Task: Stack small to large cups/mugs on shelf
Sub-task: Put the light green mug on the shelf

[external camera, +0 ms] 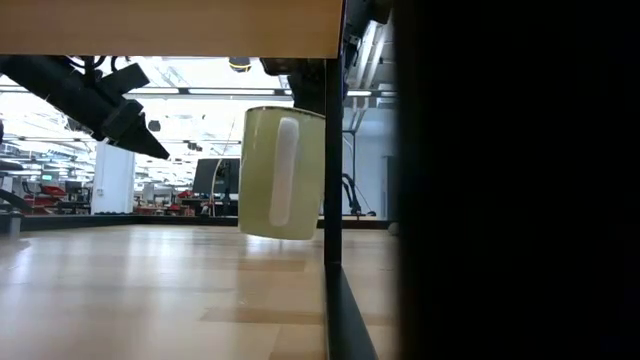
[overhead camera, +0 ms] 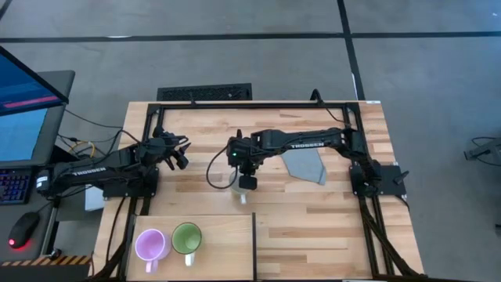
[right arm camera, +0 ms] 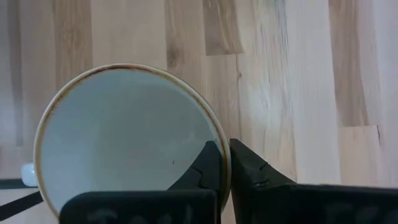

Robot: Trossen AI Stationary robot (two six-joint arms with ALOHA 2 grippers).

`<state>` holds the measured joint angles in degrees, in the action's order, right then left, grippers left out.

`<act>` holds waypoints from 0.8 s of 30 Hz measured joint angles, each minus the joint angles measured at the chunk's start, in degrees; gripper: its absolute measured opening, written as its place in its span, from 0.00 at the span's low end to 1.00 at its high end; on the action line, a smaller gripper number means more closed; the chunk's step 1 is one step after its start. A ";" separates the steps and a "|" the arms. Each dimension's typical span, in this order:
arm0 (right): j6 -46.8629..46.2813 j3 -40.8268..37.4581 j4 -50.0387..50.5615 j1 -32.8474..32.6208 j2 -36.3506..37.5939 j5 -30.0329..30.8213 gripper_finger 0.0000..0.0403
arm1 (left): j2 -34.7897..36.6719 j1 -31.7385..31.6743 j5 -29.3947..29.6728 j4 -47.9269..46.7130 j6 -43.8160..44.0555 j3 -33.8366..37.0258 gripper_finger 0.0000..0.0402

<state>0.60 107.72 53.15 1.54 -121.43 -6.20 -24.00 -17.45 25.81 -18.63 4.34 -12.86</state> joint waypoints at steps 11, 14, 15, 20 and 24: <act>-0.60 7.10 7.75 -1.59 0.72 1.14 0.06 | 0.01 0.00 0.02 0.00 0.00 0.00 0.41; -1.18 10.94 11.92 -2.57 0.81 1.49 0.06 | -0.01 0.00 0.02 0.00 0.00 0.00 0.41; -1.70 12.20 13.09 -2.86 0.81 1.80 0.06 | -0.01 0.02 0.02 0.00 0.00 0.00 0.41; -4.17 17.10 16.81 -3.82 0.83 2.14 0.06 | 0.01 0.02 0.02 -0.04 0.59 0.00 0.41; -5.57 19.90 19.71 -4.97 0.79 2.78 0.06 | -0.01 0.02 0.02 -0.20 0.90 0.00 0.41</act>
<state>-4.97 127.63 72.86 -3.43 -120.64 -3.42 -24.01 -17.43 25.82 -18.84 5.23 -12.86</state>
